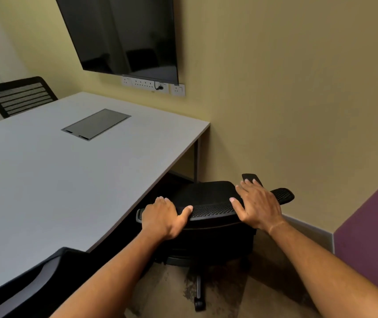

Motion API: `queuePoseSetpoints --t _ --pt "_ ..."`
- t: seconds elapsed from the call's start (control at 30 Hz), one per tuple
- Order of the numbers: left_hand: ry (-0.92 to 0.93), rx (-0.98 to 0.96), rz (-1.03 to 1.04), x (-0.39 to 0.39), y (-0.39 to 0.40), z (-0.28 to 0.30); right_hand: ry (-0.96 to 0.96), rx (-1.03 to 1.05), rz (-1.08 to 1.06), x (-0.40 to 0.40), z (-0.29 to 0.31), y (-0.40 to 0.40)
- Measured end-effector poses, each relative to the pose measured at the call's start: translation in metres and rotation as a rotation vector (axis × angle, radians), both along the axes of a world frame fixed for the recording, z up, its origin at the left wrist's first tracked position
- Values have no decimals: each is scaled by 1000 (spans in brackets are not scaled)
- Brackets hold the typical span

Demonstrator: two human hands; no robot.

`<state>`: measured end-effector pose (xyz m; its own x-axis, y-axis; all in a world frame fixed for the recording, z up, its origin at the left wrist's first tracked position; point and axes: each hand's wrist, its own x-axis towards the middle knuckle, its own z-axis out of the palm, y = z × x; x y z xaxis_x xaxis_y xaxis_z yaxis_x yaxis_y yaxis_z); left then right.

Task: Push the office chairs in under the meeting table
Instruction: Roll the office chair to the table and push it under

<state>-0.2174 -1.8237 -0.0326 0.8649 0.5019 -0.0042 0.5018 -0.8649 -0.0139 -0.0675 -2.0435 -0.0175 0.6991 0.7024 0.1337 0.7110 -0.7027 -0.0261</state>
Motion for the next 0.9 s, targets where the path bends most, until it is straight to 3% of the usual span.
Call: queuePoseSetpoints --t 0.9 --pt "-81 20 376 82 -27 5 -9 24 464 168 -10 55"
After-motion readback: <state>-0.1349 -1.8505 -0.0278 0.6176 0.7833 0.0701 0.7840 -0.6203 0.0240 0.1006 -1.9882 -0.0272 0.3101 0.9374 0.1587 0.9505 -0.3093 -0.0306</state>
